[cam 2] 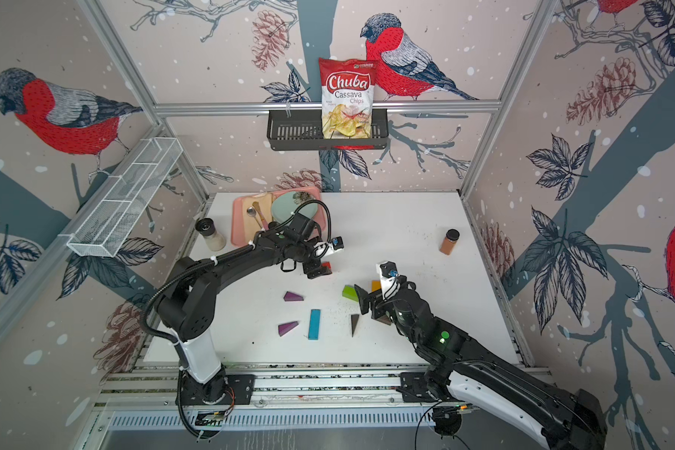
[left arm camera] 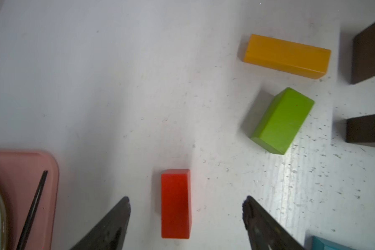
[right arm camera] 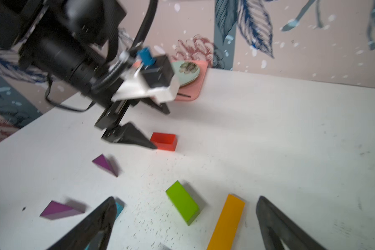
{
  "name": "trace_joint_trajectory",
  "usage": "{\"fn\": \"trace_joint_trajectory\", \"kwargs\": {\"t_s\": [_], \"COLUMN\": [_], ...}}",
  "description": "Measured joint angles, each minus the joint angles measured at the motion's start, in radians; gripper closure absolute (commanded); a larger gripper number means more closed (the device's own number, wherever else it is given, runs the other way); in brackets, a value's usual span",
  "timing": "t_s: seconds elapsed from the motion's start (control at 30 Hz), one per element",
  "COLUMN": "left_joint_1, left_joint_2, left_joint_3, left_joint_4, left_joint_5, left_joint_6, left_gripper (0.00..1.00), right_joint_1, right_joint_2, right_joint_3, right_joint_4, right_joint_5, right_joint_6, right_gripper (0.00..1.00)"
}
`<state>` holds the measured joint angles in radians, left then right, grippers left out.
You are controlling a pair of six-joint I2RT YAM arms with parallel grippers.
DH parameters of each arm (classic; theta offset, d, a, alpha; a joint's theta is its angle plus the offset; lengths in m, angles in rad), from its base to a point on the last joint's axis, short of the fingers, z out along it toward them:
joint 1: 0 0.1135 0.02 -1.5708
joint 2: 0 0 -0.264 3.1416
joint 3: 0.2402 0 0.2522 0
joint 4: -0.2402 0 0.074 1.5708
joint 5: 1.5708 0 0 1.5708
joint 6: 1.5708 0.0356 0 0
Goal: Assemble a small pinwheel with building blocks
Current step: Pick up the building block from the center of the board.
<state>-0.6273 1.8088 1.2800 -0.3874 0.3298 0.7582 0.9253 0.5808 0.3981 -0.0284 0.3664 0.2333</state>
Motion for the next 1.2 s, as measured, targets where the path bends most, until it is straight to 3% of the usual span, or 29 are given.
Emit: {"fn": "trace_joint_trajectory", "kwargs": {"t_s": [0.2, 0.3, 0.6, 0.93, 1.2], "left_joint_1": [-0.06, -0.083, -0.129, -0.163, -0.169], "left_joint_2": [-0.024, -0.013, 0.106, 0.137, 0.205], "left_joint_3": [-0.123, -0.128, -0.015, 0.0, 0.06], "left_joint_4": [0.061, 0.098, 0.117, 0.058, 0.032], "left_joint_5": [0.011, 0.024, 0.043, 0.088, 0.092], "left_joint_6": [0.106, 0.122, 0.159, 0.197, 0.188], "left_gripper": [0.2, 0.2, 0.24, 0.28, 0.47], "right_joint_1": [-0.029, -0.008, 0.029, 0.03, 0.03], "right_joint_2": [-0.28, -0.347, -0.276, -0.292, -0.285], "right_joint_3": [-0.059, -0.078, -0.075, -0.079, -0.079], "right_joint_4": [-0.032, -0.045, -0.058, -0.058, -0.058], "right_joint_5": [0.169, 0.223, 0.233, 0.233, 0.233], "right_joint_6": [0.059, 0.069, 0.079, 0.075, 0.071], "right_gripper": [0.01, 0.01, 0.01, 0.01, 0.01]}}
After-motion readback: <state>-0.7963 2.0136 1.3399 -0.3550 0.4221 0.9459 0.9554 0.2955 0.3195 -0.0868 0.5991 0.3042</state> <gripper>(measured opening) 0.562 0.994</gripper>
